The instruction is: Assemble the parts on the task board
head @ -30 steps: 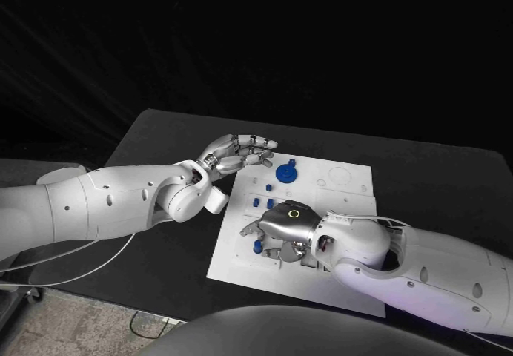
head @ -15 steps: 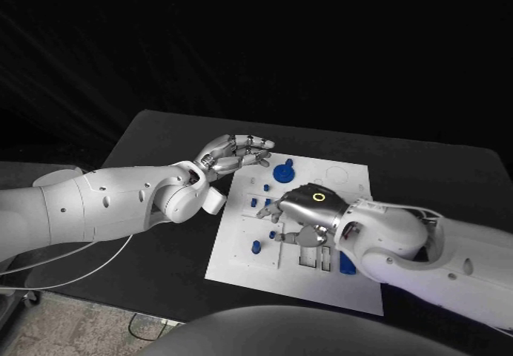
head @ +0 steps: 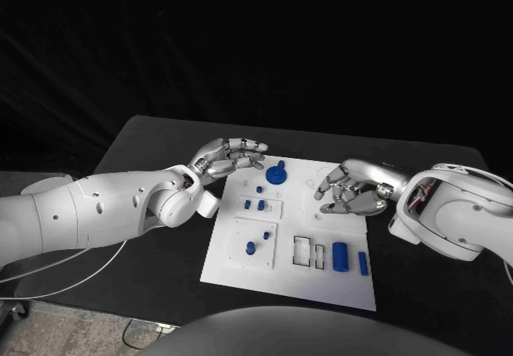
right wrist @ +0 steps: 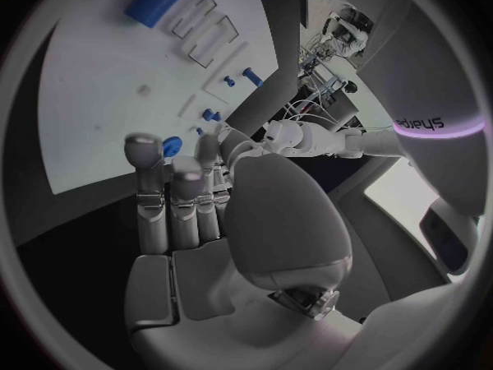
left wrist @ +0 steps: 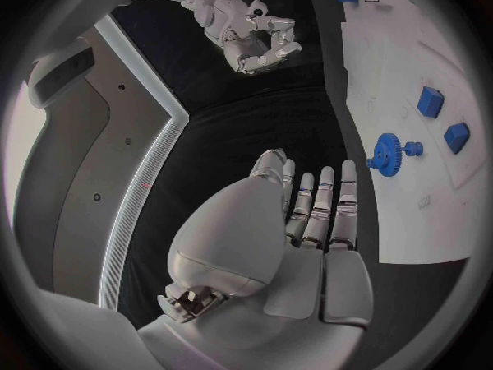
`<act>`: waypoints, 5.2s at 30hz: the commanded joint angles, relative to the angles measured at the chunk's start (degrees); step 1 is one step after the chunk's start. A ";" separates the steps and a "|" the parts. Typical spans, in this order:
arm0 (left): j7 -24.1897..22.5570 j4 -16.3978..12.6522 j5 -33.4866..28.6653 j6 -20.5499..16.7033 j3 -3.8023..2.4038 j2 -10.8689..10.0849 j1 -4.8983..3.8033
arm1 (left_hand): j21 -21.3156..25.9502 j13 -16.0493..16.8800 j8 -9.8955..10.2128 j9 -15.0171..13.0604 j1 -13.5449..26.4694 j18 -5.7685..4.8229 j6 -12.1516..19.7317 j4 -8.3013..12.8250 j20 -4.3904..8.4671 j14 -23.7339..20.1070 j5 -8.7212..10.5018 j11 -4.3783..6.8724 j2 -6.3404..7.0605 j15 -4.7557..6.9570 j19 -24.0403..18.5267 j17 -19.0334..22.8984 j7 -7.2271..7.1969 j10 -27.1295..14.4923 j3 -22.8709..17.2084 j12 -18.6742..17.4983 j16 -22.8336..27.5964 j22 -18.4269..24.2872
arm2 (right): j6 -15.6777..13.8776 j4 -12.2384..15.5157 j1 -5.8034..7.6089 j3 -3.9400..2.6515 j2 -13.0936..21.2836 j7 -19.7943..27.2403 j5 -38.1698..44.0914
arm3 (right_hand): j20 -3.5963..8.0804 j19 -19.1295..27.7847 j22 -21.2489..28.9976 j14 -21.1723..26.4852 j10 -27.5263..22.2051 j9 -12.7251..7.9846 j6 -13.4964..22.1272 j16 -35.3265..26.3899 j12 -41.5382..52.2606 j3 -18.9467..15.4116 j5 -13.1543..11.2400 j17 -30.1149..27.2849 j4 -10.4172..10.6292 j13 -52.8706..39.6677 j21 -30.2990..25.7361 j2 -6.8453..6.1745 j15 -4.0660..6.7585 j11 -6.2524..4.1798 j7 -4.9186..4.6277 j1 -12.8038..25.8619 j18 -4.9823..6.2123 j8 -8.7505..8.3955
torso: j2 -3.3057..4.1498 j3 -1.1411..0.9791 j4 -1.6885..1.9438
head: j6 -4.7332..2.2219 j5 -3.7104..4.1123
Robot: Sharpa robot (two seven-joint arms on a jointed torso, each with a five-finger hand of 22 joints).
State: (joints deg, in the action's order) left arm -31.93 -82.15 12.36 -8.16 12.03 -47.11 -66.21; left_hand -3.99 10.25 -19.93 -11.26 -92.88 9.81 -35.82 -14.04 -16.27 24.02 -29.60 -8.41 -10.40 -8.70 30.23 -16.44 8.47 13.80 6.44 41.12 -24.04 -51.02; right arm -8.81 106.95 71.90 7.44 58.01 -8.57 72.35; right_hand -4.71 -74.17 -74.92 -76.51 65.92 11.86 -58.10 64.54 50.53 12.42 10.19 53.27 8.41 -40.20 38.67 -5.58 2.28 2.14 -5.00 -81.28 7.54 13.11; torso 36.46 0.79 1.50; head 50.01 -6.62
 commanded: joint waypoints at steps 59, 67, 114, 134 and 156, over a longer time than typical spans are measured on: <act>-0.39 1.12 -0.30 1.78 0.10 -0.40 2.27 | -0.12 -0.21 -0.13 0.18 -0.23 -0.12 0.17 0.01 -0.04 0.03 -0.39 -0.61 -0.44 -0.60 0.42 0.13 0.31 0.08 -0.53 -0.04 -0.22 0.11 | 15.70 -0.71 -7.80 1.70 -0.80 -27.11 11.98 | 4.63 -13.44 -12.94 -12.38 24.08 35.65 2.88 21.95 39.47 -15.63 -6.12 30.93 8.42 -49.80 44.46 4.26 4.07 -5.22 4.26 38.54 -5.90 19.36 | -1.76 -0.34 -0.88 | -0.01 2.84; -0.23 1.15 -0.30 1.97 0.09 -0.50 2.27 | -0.12 -0.26 -0.09 0.23 -0.21 -0.16 0.24 0.00 -0.07 0.00 -0.41 -0.72 -0.48 -0.69 0.40 0.14 0.36 0.04 -0.61 -0.07 -0.22 0.12 | 15.24 -0.91 -8.75 1.70 -1.79 -27.35 13.02 | 4.75 -13.40 -12.92 -12.34 24.08 36.88 2.86 21.82 39.47 -16.27 -5.67 30.70 8.32 -49.80 44.46 4.98 4.21 -5.37 4.42 37.92 -5.89 19.70 | -1.78 -0.25 -0.87 | -0.01 2.85; 0.72 1.70 -0.30 3.18 0.07 0.26 2.27 | -0.07 -0.47 0.08 0.42 -0.10 -0.34 0.46 -0.05 -0.15 -0.13 -0.44 -1.22 -0.58 -1.11 0.27 0.20 0.56 -0.12 -0.90 -0.21 -0.24 0.14 | 2.67 -1.44 -6.47 1.32 -2.09 -27.53 -23.22 | 5.13 -12.88 -12.67 -12.74 24.08 44.65 5.27 23.21 39.47 0.44 34.66 32.54 1.18 -49.80 44.03 3.02 4.55 -5.74 4.69 19.25 -5.71 16.31 | -1.86 -0.19 -0.53 | -0.01 2.33; 1.02 1.73 -0.30 3.38 0.04 0.55 2.26 | -0.06 -0.50 0.08 0.45 -0.16 -0.37 0.45 0.03 -0.16 -0.15 -0.49 -1.29 -0.57 -1.16 0.26 0.21 0.56 -0.12 -0.99 -0.22 -0.26 0.14 | 6.24 -3.69 -6.73 1.33 -5.42 -28.50 -24.84 | 4.16 -11.35 -11.55 -12.57 24.08 42.93 6.41 22.92 39.47 1.40 22.93 31.85 2.24 -49.80 40.72 3.31 3.46 -4.44 3.25 23.46 -4.91 12.41 | -1.89 -0.22 -0.76 | -0.01 2.23; 1.54 1.65 -0.30 3.96 0.03 0.39 2.25 | -0.07 -0.54 0.07 0.47 -0.21 -0.41 0.42 0.09 -0.16 -0.15 -0.54 -1.35 -0.60 -1.23 0.26 0.21 0.60 -0.11 -1.10 -0.22 -0.28 0.14 | 6.22 -4.58 -8.43 1.32 -8.06 -28.34 -24.63 | 3.59 -10.92 -11.20 -12.33 24.08 42.90 7.65 22.34 39.47 -0.19 15.40 30.66 3.19 -49.80 39.57 4.01 2.89 -3.77 2.50 25.68 -4.65 11.60 | -1.92 -0.22 -0.67 | -0.01 2.08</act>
State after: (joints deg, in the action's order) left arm -30.26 -80.40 12.20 -5.60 12.12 -46.82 -63.95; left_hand -3.99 9.76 -19.93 -10.84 -93.10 9.80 -35.61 -13.89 -16.27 24.00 -29.79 -9.45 -10.63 -9.53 30.23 -16.29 8.68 13.59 5.66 41.12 -24.03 -50.95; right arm -3.39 102.57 63.58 8.69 49.94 -36.52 47.61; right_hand -0.63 -84.02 -74.93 -84.01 83.89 54.65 -50.73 87.14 89.78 11.67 25.84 74.93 12.31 -74.93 78.52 -1.81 5.74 -1.97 -2.48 -55.76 2.61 24.32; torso 34.58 0.55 0.83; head 50.01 -4.56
